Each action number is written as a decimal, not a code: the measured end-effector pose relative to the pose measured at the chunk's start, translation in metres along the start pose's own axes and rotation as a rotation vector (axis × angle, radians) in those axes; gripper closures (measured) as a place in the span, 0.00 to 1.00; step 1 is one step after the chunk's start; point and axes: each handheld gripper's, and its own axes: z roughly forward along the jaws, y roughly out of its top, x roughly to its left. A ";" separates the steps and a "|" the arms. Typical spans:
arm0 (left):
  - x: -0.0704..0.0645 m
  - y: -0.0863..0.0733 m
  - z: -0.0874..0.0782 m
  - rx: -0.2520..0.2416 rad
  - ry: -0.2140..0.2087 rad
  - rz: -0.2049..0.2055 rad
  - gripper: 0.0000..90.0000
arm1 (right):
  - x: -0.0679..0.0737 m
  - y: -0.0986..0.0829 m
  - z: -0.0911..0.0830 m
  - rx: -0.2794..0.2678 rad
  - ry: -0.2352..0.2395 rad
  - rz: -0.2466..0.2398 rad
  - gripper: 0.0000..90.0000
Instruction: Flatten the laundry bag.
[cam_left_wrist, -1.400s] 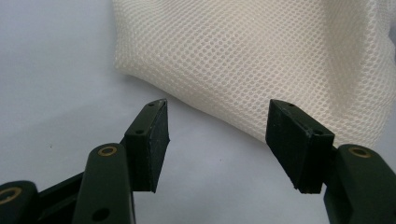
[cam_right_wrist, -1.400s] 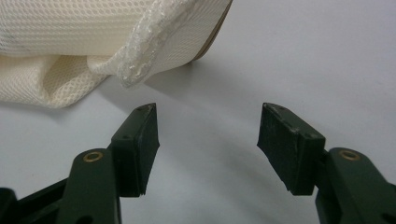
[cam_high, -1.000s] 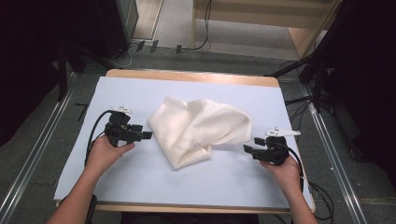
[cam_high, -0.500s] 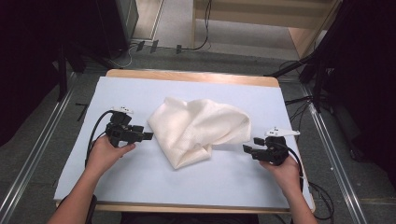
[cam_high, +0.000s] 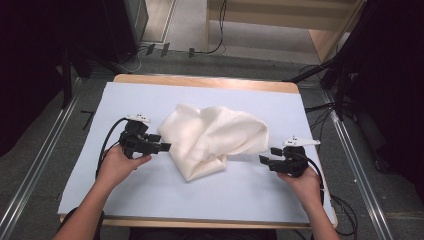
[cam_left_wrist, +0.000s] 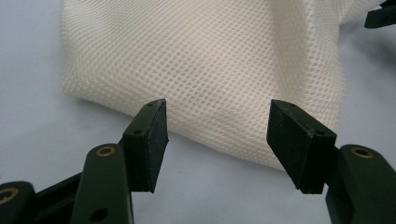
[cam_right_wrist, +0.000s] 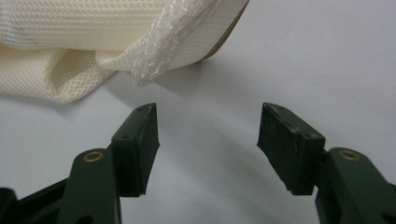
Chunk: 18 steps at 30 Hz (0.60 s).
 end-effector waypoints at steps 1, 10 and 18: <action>-0.002 0.001 0.001 0.005 -0.004 0.008 0.44 | 0.000 0.000 0.000 0.000 0.000 -0.001 0.44; -0.016 0.015 0.005 0.013 -0.021 0.040 0.47 | 0.003 0.000 0.000 0.003 0.001 -0.010 0.44; -0.028 0.030 0.013 0.012 -0.068 0.043 0.47 | 0.005 0.000 -0.001 0.001 0.002 -0.008 0.44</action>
